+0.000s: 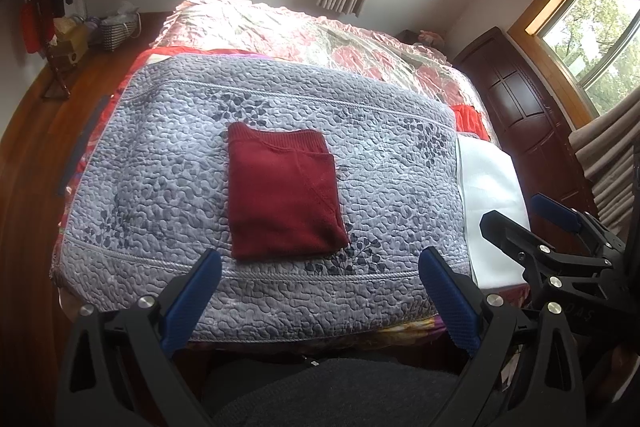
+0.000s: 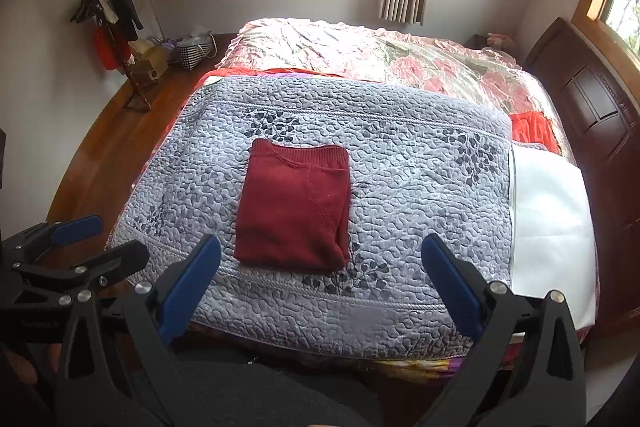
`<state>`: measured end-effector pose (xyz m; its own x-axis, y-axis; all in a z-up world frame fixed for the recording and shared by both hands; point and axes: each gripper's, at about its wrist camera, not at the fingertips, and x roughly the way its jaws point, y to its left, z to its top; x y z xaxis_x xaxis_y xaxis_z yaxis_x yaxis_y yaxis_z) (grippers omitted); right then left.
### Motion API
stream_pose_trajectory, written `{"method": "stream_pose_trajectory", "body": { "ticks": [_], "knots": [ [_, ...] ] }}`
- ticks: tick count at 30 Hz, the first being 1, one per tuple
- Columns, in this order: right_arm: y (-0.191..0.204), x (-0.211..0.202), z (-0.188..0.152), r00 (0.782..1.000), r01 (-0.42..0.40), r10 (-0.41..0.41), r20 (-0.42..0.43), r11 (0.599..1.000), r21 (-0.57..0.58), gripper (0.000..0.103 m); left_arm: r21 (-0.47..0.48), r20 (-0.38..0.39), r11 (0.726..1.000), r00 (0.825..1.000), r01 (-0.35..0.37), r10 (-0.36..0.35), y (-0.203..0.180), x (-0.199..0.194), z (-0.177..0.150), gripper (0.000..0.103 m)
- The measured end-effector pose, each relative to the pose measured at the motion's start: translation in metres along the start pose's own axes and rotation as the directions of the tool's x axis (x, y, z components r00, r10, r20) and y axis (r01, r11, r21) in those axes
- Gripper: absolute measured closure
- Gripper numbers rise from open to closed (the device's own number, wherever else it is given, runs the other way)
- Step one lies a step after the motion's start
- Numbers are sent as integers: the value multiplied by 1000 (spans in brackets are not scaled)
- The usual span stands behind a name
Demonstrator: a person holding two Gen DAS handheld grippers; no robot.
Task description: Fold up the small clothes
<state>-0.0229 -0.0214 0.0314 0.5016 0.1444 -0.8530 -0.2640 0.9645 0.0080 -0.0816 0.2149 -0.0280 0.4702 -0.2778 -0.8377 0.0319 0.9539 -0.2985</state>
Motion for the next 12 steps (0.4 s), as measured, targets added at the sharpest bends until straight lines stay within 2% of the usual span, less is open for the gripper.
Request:
{"method": "stream_pose_trajectory", "body": {
  "ticks": [12],
  "knots": [
    [-2, 2, 2, 1000, 6, -6, -6, 1000, 17, 3, 16, -1, 1000, 1000, 1, -1, -4, 0, 2, 4]
  ]
}}
